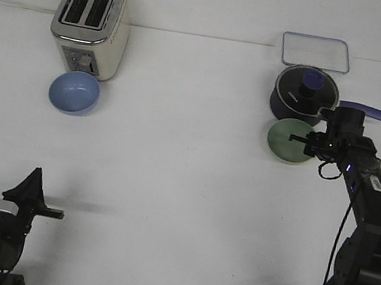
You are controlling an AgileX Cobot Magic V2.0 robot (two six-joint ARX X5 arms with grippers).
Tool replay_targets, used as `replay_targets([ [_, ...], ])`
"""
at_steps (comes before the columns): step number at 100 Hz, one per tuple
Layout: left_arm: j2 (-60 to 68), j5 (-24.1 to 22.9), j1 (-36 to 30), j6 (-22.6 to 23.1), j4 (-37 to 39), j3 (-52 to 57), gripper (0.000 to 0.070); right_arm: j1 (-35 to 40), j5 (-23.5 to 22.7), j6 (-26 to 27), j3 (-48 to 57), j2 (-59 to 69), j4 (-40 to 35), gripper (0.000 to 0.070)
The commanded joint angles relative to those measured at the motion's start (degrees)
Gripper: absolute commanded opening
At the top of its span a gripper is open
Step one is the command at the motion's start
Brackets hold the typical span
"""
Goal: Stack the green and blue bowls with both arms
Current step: 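Grasp the green bowl rim with the right gripper and lift, then carry the green bowl toward the table center and lower it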
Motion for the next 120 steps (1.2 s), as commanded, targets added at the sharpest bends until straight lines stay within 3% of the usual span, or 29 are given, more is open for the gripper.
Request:
replay_targets([
  [1,-0.02,0.11,0.07,0.81,0.52,-1.09,0.0015,-0.02,-0.68,-1.29,0.90,-2.47,-1.03,0.0000],
  [35,-0.02,0.11,0.07,0.81,0.55,-1.09,0.0015,2.01,-15.04,1.33,0.72,-23.37,-7.41,0.0000],
  [52,-0.02,0.11,0.07,0.81,0.52,-1.09,0.0015,9.40,-15.08,1.33,-2.89,-31.61,-11.17,0.0000],
  [73,-0.02,0.11,0.07,0.72,0.55,-1.09,0.0015,23.96,-13.49,5.25,-13.86,-37.81,-7.04,0.0000],
  [99,-0.02,0.11,0.07,0.72,0.57,-1.09,0.0015,37.05,-10.29,9.20,-22.40,-33.92,0.68,0.0000],
  [120,-0.02,0.11,0.07,0.70,0.55,-1.09,0.0015,42.21,-8.85,8.31,-22.86,-25.94,2.60,0.0000],
])
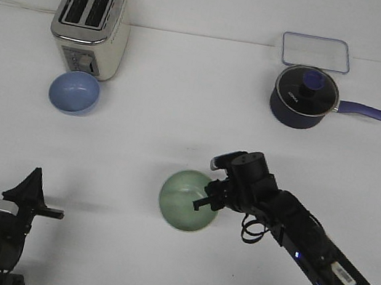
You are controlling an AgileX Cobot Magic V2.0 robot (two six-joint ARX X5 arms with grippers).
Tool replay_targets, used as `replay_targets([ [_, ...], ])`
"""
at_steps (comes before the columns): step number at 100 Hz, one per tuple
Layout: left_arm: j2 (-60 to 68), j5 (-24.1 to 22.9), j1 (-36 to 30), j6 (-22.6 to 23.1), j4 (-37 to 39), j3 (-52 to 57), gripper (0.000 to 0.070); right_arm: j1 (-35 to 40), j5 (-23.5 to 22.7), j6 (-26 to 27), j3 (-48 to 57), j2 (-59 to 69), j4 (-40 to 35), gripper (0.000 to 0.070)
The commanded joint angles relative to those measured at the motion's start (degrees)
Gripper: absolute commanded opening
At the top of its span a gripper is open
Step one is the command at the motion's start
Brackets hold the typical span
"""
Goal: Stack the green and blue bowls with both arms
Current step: 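Carry the green bowl toward the table center and lower it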
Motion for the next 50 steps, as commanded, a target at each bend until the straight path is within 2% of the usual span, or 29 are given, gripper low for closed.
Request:
replay_targets([
  [1,-0.02,0.11,0.07,0.72,0.55,-1.09,0.0015,1.36,0.09,0.24,0.33,3.04,1.55,0.0000],
  [36,-0.02,0.11,0.07,0.70,0.59,-1.09,0.0015,2.60,0.15,-1.46,0.33,12.15,5.97,0.0005],
  [41,-0.02,0.11,0.07,0.70,0.57,-1.09,0.0015,2.58,0.09,-1.49,0.33,12.26,6.38,0.0078],
  [46,-0.02,0.11,0.07,0.70,0.57,-1.09,0.0015,2.58,0.09,-1.79,0.35,12.26,6.58,0.0194],
  [50,-0.02,0.11,0.07,0.70,0.59,-1.09,0.0015,2.58,0.09,-1.97,0.35,12.24,6.54,0.0233],
])
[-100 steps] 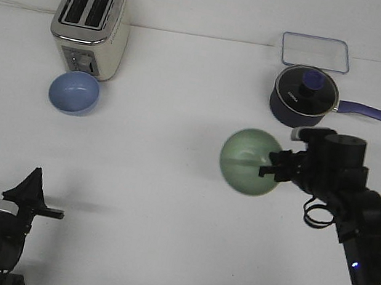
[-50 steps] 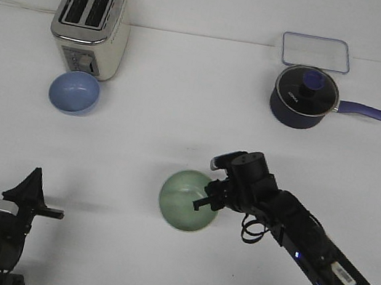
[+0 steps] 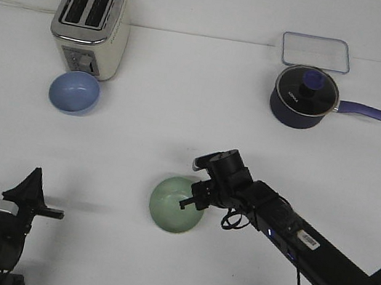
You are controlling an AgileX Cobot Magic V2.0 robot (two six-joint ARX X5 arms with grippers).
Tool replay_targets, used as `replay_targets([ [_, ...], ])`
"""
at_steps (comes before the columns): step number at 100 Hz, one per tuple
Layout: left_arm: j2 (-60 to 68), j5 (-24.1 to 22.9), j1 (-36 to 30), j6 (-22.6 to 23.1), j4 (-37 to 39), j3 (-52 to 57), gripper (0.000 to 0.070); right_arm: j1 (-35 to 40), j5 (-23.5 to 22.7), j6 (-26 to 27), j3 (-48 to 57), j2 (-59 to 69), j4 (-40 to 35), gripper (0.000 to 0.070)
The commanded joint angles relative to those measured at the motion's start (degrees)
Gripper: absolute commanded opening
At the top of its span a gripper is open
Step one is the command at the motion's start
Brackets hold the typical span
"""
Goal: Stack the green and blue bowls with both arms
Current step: 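Carry the green bowl toward the table center and lower it, then open the right gripper and withdraw it from the green bowl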
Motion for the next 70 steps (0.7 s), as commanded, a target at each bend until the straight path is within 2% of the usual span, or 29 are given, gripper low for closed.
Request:
replay_targets([
  [1,-0.02,0.11,0.07,0.70,0.61,-1.09,0.0015,0.46,0.02,-1.03,0.55,0.92,0.28,0.0239],
  [15,-0.02,0.11,0.07,0.22,0.98,-0.98,0.0013,-1.01,-0.22,-2.47,0.61,-1.07,-0.20,0.0260],
  [31,-0.02,0.09,0.07,-9.05,1.44,0.04,0.0011,-4.57,-0.13,-4.00,0.98,-8.83,-0.20,0.0260],
  [48,0.24,0.09,0.07,-17.29,-0.39,3.30,0.0012,-12.68,-0.11,-4.98,1.20,-21.14,0.26,0.0260],
  [60,4.15,-0.90,0.09,-20.41,-3.13,8.50,0.0015,-19.04,0.00,-7.67,0.48,-29.51,-0.59,0.0259],
  [70,11.85,-2.54,0.11,-20.98,-5.40,14.88,0.0015,-22.36,0.59,-8.83,-3.96,-36.68,1.66,0.0259],
])
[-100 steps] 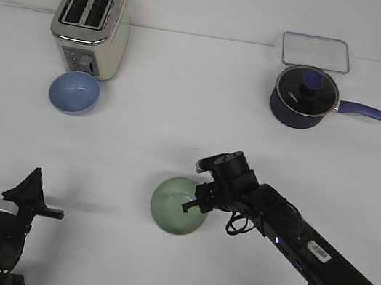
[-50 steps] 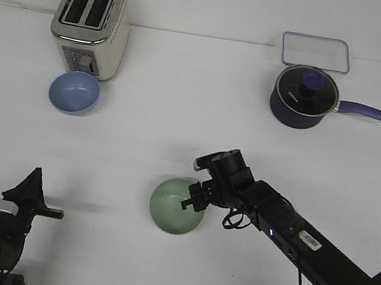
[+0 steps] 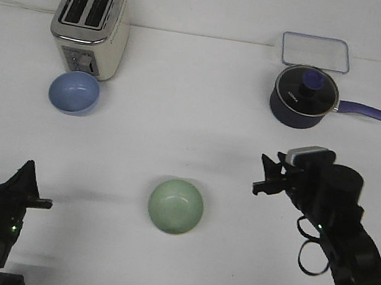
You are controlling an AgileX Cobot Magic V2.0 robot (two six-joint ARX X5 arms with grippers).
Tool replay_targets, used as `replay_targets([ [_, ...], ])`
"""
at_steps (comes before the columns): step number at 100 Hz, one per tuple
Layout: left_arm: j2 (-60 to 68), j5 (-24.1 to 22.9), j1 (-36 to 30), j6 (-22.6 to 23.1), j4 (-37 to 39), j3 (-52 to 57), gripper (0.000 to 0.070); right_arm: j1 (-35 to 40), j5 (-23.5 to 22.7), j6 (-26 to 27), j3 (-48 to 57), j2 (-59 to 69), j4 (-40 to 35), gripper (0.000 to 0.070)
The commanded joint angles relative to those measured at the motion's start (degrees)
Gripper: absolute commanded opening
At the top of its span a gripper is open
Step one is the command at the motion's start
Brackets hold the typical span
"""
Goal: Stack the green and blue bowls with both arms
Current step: 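Open the right gripper and withdraw it from the green bowl, then reach the left gripper to the light blue bowl and grasp its rim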
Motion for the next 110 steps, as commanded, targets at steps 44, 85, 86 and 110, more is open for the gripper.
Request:
replay_targets([
  [44,57.37,1.97,3.61,2.71,-14.91,41.70,0.0064,-4.11,2.51,-0.72,-26.05,-29.75,5.42,0.0259],
  [85,87.10,4.48,6.99,5.33,-20.41,62.01,0.0624,-4.11,2.23,-0.87,-26.05,-29.97,4.24,0.0259],
  [86,87.67,4.48,7.04,5.33,-20.41,62.34,0.0624,-4.11,2.23,-0.90,-26.05,-29.97,4.24,0.0259],
  [110,98.92,4.48,7.76,5.75,-18.08,68.13,0.0624,-4.11,2.29,-0.98,-26.05,-29.92,3.87,0.0259],
])
